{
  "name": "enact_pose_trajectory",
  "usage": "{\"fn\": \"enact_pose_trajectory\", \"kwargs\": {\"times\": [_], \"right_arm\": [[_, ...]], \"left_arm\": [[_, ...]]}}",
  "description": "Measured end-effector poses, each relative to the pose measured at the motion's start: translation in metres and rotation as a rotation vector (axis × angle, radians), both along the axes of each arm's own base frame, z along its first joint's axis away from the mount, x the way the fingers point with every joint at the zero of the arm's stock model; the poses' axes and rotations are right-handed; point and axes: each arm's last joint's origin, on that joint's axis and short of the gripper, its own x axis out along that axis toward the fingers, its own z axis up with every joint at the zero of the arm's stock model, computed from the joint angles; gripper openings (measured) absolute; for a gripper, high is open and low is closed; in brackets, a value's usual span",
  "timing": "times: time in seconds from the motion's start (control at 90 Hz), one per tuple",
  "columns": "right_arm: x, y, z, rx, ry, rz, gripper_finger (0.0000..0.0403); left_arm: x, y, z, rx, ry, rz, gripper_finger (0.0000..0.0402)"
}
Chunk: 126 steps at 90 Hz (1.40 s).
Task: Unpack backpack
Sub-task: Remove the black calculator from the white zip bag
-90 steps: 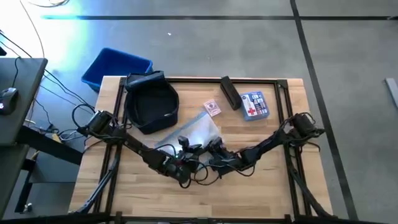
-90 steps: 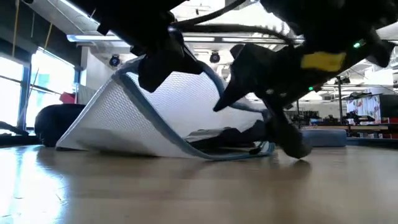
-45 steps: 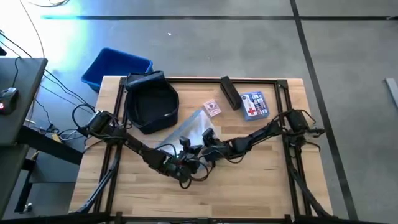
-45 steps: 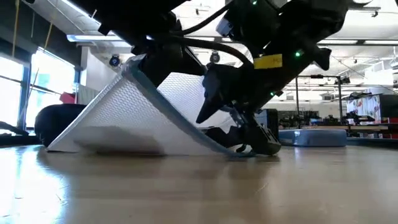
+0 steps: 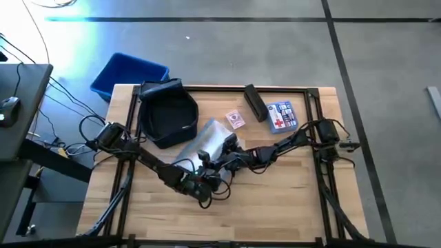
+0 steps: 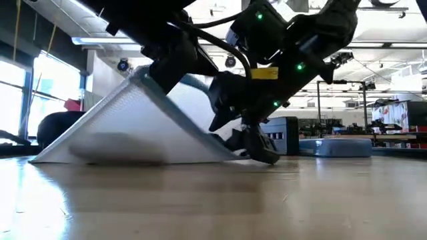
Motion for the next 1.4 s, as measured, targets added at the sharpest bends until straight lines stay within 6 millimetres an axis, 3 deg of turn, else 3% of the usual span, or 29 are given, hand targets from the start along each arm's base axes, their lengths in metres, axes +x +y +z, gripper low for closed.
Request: {"fn": "enact_pose_trajectory", "kwargs": {"times": [0.256,0.567,0.722,0.889,0.989,1.078,1.233,1.4], "right_arm": [[-0.003,0.010,-0.002,0.092,-0.034,-0.042,0.0017],[-0.008,0.028,-0.001,0.066,-0.034,-0.027,0.0006],[-0.007,0.030,-0.001,0.129,-0.023,0.022,0.0036],[-0.004,0.022,0.000,0.163,-0.033,0.024,0.0114],[-0.001,0.016,0.002,0.146,-0.054,0.024,0.0164],[0.001,0.012,0.003,0.118,-0.046,0.041,0.0203],[0.005,0.008,-0.003,0.034,-0.008,0.097,0.0247],[0.012,0.007,-0.010,-0.036,-0.053,0.103,0.0254]], "left_arm": [[0.000,-0.001,0.001,0.007,-0.010,0.011,0.0000],[-0.005,-0.003,0.001,0.091,-0.027,0.092,0.0000],[-0.018,-0.013,0.013,0.216,-0.123,0.234,0.0000],[-0.031,-0.014,0.042,0.109,-0.221,0.220,0.0000],[-0.042,0.005,0.054,-0.009,-0.230,0.218,0.0000],[-0.052,0.036,0.059,-0.189,-0.199,0.275,0.0000],[-0.063,0.087,0.036,-0.322,-0.104,0.484,0.0000],[-0.069,0.119,-0.002,-0.432,-0.014,0.569,0.0000]]}}
